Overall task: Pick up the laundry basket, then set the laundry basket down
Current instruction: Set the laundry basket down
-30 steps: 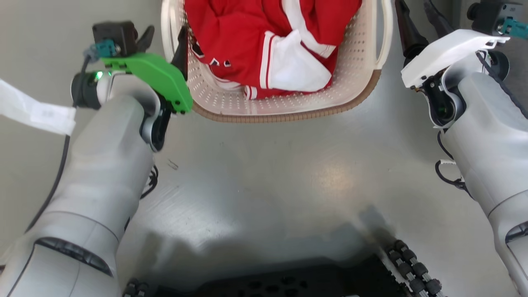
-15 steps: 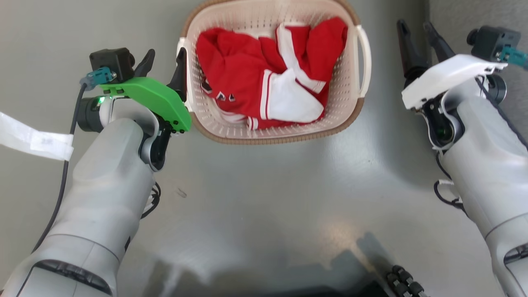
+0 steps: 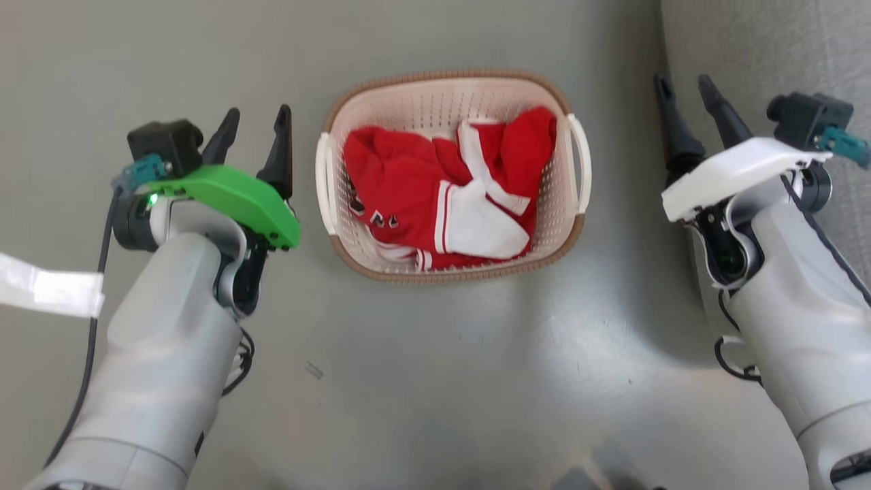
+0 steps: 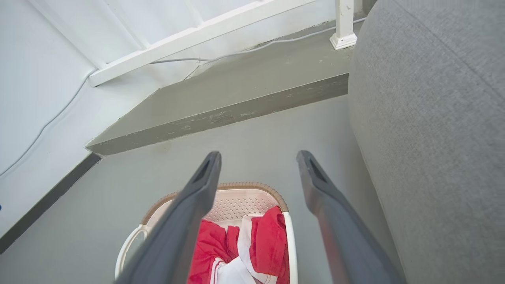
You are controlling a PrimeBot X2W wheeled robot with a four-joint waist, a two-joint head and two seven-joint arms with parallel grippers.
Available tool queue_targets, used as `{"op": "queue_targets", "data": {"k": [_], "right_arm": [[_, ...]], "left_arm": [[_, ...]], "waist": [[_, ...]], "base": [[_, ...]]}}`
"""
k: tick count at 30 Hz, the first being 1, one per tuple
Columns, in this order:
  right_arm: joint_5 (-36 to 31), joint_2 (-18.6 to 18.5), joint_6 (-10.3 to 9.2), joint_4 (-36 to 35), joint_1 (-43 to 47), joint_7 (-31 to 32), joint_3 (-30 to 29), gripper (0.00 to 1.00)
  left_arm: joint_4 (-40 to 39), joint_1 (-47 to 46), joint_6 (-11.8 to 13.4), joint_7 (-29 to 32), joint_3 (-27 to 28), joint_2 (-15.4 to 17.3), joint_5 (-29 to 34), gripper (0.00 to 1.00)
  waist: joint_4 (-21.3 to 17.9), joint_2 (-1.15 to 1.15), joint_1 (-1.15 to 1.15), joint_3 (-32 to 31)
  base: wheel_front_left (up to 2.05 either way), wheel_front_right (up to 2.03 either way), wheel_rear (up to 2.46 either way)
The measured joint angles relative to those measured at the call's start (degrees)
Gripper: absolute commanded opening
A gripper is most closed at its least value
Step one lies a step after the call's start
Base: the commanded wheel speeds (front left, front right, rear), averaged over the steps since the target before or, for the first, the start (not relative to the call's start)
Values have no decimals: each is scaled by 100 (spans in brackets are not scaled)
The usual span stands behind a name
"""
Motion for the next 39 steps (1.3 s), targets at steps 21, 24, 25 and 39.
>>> {"op": "queue_targets", "data": {"k": [21, 24, 25, 39], "right_arm": [[-571, 328, 1, -895, 1373, 0, -407, 100], [-636, 358, 1, -956, 1583, 0, -411, 100], [-664, 356, 1, -999, 1666, 0, -428, 100], [-1020, 358, 1, -1688, 2288, 0, -713, 100]], "left_arm": [[-1382, 1640, 4, 0, 1013, 181, 906, 100], [-1567, 1949, 10, 0, 1191, 185, 972, 100], [-1630, 2052, 10, 0, 1234, 183, 1025, 100], [-2585, 2961, 43, 0, 1763, 42, 1438, 100]], "waist": [[28, 0, 0, -1542], [2, 0, 0, -1762], [-9, 0, 0, -1836], [-89, 0, 0, -2528]], "base": [[0, 0, 0], [0, 0, 0], [0, 0, 0], [0, 0, 0]]}}
